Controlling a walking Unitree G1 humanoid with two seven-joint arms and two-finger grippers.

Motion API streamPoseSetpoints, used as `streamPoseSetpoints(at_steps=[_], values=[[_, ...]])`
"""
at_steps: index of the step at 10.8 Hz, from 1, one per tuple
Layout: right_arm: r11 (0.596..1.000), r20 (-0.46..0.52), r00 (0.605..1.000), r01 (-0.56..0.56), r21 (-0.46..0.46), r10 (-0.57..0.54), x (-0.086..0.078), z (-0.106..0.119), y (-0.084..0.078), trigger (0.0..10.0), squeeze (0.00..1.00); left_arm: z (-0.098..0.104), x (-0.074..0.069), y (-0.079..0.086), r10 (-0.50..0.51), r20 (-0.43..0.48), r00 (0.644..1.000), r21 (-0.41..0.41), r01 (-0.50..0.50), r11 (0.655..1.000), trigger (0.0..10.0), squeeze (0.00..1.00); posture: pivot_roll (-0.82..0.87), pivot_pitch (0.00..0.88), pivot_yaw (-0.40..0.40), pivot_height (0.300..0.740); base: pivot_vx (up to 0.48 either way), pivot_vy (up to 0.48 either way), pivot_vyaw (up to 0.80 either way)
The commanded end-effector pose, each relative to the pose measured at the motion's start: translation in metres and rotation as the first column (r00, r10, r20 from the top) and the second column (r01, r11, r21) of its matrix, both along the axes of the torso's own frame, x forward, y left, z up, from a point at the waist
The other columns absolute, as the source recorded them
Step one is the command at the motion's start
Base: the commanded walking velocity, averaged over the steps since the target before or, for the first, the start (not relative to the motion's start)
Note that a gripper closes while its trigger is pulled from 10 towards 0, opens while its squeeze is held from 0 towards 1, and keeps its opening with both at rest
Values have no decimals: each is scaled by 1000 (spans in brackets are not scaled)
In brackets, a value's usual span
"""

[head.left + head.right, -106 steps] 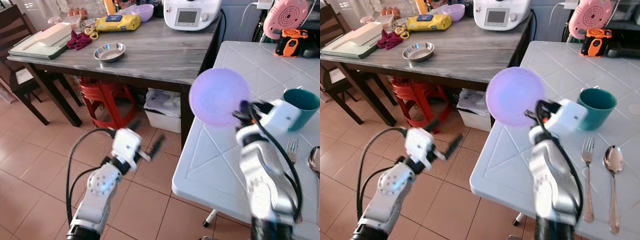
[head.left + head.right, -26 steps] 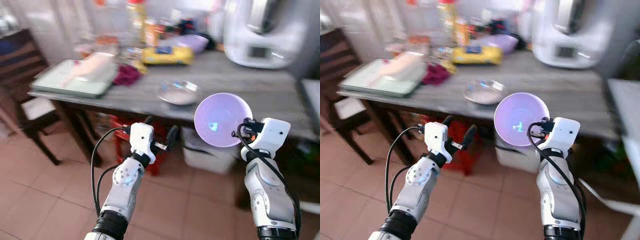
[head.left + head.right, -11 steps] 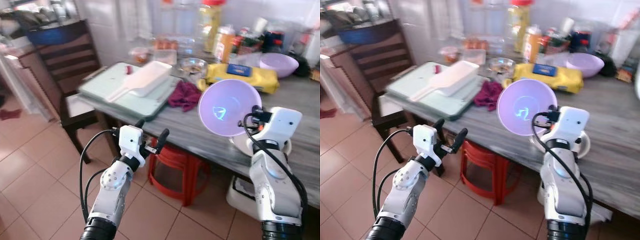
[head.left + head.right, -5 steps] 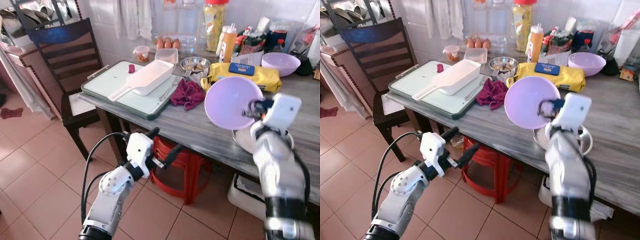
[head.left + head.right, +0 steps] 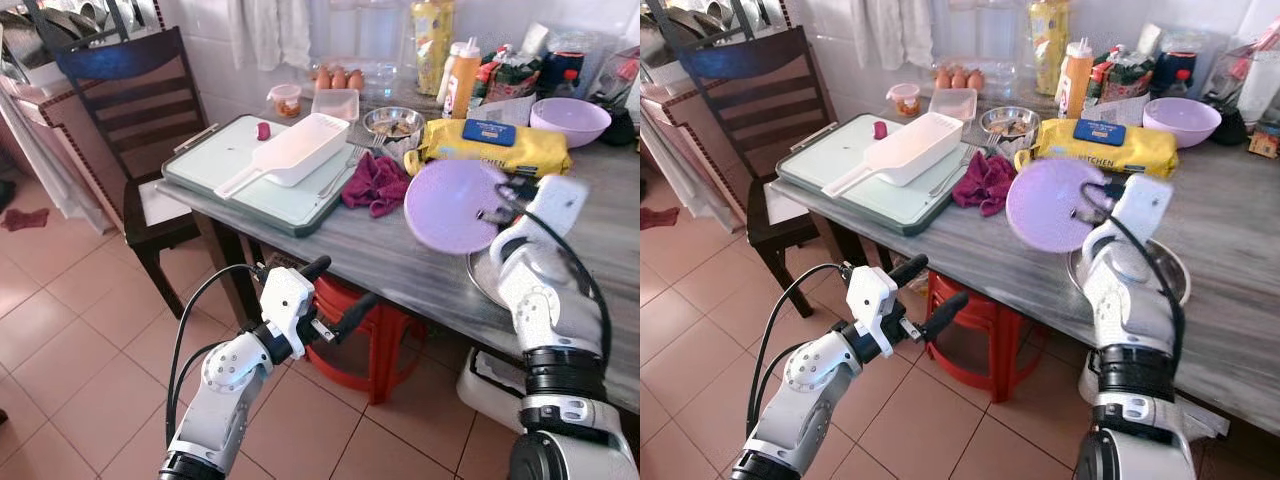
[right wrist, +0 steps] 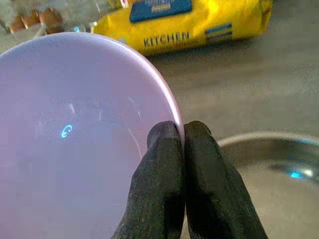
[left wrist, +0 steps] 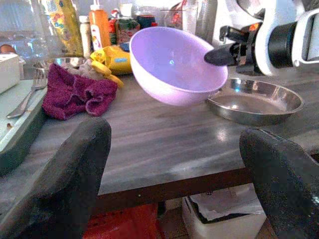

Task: Setting the table

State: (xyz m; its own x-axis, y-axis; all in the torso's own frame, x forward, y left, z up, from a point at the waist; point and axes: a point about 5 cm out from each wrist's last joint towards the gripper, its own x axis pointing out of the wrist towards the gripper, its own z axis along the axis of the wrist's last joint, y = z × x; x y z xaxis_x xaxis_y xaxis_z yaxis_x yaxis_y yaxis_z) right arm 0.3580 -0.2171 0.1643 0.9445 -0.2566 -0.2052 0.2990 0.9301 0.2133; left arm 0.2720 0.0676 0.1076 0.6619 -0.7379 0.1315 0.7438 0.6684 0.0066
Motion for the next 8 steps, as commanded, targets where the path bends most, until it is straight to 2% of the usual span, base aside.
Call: streamPoseSetpoints(at_steps=[1,5,8], values=[[999,1,1000,-1,32,1,4,5,3,10000,0,2,-2,-1,-16,11,1000,14,16,1000,10000,0,-173,58,58,740,0,0,0],[995,-26,999,23,98,-21,8,5,4,10000,0,1,-2,-4,-31,14,999,22,31,999,10000,0,-174,60,60,740,0,0,0],[995,5,999,36,94,-37,7,7,3,10000,0,0,-3,-6,-29,10,1000,21,29,999,10000,0,-175,56,57,740,0,0,0]])
